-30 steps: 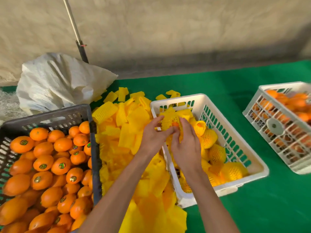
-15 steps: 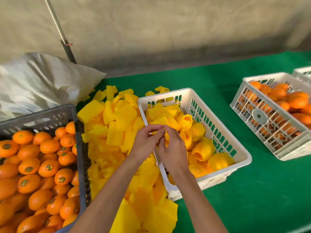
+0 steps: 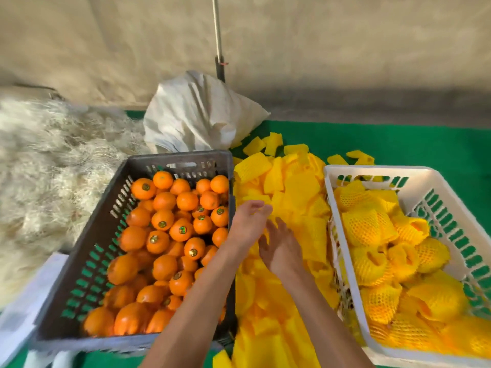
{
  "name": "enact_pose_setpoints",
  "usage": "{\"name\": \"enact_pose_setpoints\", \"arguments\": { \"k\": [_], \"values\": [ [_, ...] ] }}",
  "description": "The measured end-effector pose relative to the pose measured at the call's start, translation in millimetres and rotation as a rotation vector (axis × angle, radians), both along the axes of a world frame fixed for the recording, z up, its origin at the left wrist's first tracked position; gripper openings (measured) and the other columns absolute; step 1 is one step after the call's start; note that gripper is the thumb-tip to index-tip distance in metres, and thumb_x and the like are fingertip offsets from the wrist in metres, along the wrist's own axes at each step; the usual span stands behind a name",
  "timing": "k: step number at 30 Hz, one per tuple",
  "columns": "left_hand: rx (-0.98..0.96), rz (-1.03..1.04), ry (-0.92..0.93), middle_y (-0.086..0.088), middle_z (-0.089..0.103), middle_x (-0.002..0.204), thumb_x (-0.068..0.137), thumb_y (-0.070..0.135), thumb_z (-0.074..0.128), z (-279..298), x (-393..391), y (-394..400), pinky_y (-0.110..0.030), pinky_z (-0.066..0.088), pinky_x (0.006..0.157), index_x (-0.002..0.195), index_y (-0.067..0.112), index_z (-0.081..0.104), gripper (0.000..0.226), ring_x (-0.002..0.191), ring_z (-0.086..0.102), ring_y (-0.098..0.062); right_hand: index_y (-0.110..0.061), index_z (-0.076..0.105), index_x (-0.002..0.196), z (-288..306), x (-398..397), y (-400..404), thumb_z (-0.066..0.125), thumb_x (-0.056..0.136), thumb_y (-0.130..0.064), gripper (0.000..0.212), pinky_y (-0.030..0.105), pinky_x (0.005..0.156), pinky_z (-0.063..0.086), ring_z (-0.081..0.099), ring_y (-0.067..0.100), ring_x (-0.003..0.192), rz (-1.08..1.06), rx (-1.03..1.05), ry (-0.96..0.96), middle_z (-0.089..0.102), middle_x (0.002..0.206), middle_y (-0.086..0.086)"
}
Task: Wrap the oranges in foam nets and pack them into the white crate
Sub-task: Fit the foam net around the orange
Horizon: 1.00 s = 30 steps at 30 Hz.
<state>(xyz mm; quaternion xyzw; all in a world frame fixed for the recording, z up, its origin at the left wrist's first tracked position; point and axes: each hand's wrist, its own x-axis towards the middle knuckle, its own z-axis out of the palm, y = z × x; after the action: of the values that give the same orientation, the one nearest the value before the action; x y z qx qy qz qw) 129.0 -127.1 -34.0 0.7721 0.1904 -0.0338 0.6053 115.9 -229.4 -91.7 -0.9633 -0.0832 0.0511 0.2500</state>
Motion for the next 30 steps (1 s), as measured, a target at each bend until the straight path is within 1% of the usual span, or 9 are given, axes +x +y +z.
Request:
{"name": "enact_pose_setpoints", "arguments": {
  "k": [2, 5, 8, 11, 17, 22, 24, 28, 30],
  "values": [
    [0.041, -0.048, 0.093, -0.001, 0.062, 0.114, 0.100, 0.039, 0.064, -1, 17, -9, -0.025, 0.043, 0.065, 0.134, 0.014, 0.057, 0.043, 0.085, 0.059, -0.006, -0.027, 0.027, 0.156, -12, 14, 8, 0.039, 0.105, -0.036, 0.053, 0.042, 0.118, 0.031, 0.029, 0.032, 0.148, 0.006, -0.089, 0.113, 0.027, 0.164, 0.011],
    [0.058, -0.094, 0.217, -0.006, 0.060, 0.113, 0.101, 0.038, 0.061, -9, 39, -22, -0.031, 0.040, 0.081, 0.144, -0.001, 0.048, 0.060, 0.099, 0.059, -0.020, -0.019, 0.027, 0.157, -21, 28, 6, 0.039, 0.105, -0.033, 0.054, 0.042, 0.120, 0.026, 0.024, 0.033, 0.150, 0.010, -0.125, 0.162, 0.029, 0.163, 0.013],
    [0.110, -0.076, 0.309, 0.000, 0.041, 0.077, 0.102, 0.033, 0.059, -14, 54, -29, -0.034, 0.037, 0.077, 0.097, 0.006, 0.055, 0.028, 0.066, 0.040, -0.013, -0.019, 0.032, 0.154, -23, 31, -1, 0.044, 0.105, -0.032, 0.053, 0.046, 0.113, 0.036, 0.031, 0.037, 0.146, -0.135, 0.061, 0.147, 0.029, 0.159, 0.017],
    [0.118, -0.078, 0.336, 0.004, 0.032, 0.071, 0.102, 0.030, 0.058, -17, 65, -34, -0.033, 0.035, 0.072, 0.067, 0.017, 0.031, 0.046, 0.064, 0.035, -0.018, -0.015, 0.035, 0.153, -24, 33, -5, 0.049, 0.103, -0.027, 0.053, 0.050, 0.104, 0.044, 0.039, 0.044, 0.138, -0.173, 0.167, 0.072, 0.032, 0.154, 0.023],
    [0.055, -0.116, 0.362, 0.001, 0.048, 0.083, 0.100, 0.036, 0.059, -21, 61, -32, -0.035, 0.041, 0.077, 0.095, 0.009, 0.046, 0.030, 0.072, 0.048, -0.015, -0.006, 0.051, 0.137, -11, 28, -10, 0.060, 0.098, -0.015, 0.042, 0.040, 0.085, 0.051, 0.057, 0.034, 0.117, -0.129, 0.405, -0.074, 0.058, 0.128, 0.016],
    [0.034, -0.065, 0.257, -0.007, 0.066, 0.093, 0.100, 0.048, 0.060, 5, 45, -25, -0.033, 0.049, 0.069, 0.115, 0.003, 0.056, 0.048, 0.084, 0.064, -0.021, -0.010, 0.058, 0.123, 13, 18, -6, 0.069, 0.093, -0.013, 0.032, 0.023, 0.072, 0.044, 0.063, 0.019, 0.104, -0.182, 0.531, -0.200, 0.065, 0.116, 0.004],
    [0.092, -0.035, 0.170, -0.015, 0.068, 0.111, 0.104, 0.041, 0.055, 16, 37, -19, -0.038, 0.055, 0.082, 0.131, -0.002, 0.053, 0.051, 0.099, 0.068, -0.030, -0.014, 0.057, 0.116, 30, 14, -2, 0.062, 0.099, -0.020, 0.019, 0.025, 0.069, 0.049, 0.063, 0.015, 0.098, -0.214, 0.597, -0.280, 0.066, 0.110, 0.001],
    [0.219, -0.059, -0.247, -0.019, 0.066, 0.089, 0.104, 0.013, 0.054, 34, 7, 4, -0.048, 0.053, 0.074, 0.094, -0.001, 0.061, 0.019, 0.083, 0.062, -0.036, -0.019, 0.058, 0.108, 68, 0, 8, 0.045, 0.106, -0.040, 0.024, 0.022, 0.064, 0.049, 0.066, 0.012, 0.088, -0.272, 0.750, -0.324, 0.069, 0.097, -0.004],
    [0.334, -0.143, -0.447, -0.010, 0.070, 0.091, 0.102, 0.007, 0.057, 39, -12, 18, -0.042, 0.050, 0.073, 0.099, 0.003, 0.071, 0.015, 0.087, 0.062, -0.027, -0.024, 0.062, 0.102, 86, -6, 15, 0.046, 0.101, -0.056, 0.035, 0.020, 0.068, 0.051, 0.066, 0.005, 0.089, -0.246, 0.784, -0.272, 0.070, 0.094, -0.010]
  ]
}}
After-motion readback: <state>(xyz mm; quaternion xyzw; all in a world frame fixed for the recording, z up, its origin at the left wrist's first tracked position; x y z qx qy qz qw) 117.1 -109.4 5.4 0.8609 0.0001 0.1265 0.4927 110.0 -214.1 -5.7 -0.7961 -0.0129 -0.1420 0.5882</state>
